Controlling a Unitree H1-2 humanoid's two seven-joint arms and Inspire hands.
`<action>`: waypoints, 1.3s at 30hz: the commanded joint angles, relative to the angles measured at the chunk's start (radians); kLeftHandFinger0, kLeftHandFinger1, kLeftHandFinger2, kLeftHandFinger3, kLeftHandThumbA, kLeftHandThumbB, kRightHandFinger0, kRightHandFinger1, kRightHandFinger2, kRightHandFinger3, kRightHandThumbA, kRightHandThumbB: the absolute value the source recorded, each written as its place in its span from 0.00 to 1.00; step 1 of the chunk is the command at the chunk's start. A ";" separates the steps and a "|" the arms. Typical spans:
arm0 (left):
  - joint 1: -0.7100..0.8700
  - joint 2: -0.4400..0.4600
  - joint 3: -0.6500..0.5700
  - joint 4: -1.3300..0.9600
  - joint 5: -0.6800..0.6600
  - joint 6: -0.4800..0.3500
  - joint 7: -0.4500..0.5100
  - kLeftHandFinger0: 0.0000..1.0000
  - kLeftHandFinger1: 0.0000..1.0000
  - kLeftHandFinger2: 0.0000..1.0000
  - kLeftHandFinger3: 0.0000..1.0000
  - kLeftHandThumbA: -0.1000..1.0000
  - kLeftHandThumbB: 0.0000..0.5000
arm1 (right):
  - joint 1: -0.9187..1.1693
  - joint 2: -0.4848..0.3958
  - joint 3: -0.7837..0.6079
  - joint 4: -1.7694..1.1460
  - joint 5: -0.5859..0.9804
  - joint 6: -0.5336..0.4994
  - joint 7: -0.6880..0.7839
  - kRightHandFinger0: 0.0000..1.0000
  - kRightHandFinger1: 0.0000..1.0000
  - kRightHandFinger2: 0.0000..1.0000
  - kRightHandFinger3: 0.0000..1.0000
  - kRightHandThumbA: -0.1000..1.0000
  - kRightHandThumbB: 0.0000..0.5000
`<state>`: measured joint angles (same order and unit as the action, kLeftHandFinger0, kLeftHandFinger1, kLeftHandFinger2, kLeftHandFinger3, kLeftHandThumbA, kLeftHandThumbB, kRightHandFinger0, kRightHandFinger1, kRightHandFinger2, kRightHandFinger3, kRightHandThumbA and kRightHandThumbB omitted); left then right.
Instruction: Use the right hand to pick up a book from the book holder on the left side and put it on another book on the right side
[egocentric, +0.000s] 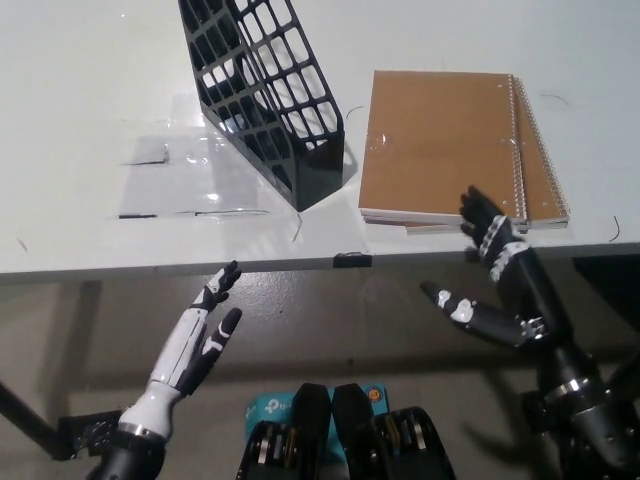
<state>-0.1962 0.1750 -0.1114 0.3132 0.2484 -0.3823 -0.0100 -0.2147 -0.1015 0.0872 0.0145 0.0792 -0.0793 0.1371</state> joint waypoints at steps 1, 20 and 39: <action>0.022 0.014 0.004 -0.033 -0.028 -0.006 -0.019 1.00 1.00 1.00 1.00 1.00 0.41 | 0.010 -0.002 0.016 0.062 -0.073 -0.128 -0.010 1.00 1.00 1.00 1.00 0.75 0.28; 0.096 0.020 -0.014 -0.055 -0.009 0.009 -0.049 1.00 1.00 1.00 1.00 0.98 0.43 | 0.086 -0.016 0.072 0.191 -0.208 -0.202 -0.019 1.00 1.00 1.00 1.00 0.70 0.39; 0.132 -0.033 0.015 -0.031 -0.027 -0.031 -0.006 0.98 1.00 1.00 1.00 0.92 0.44 | 0.085 -0.050 0.089 0.163 -0.202 -0.170 0.025 1.00 1.00 1.00 1.00 0.70 0.39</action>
<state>-0.0657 0.1515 -0.1084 0.2901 0.2437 -0.3725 -0.0434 -0.1150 -0.1389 0.1668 0.2115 -0.1128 -0.2250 0.1426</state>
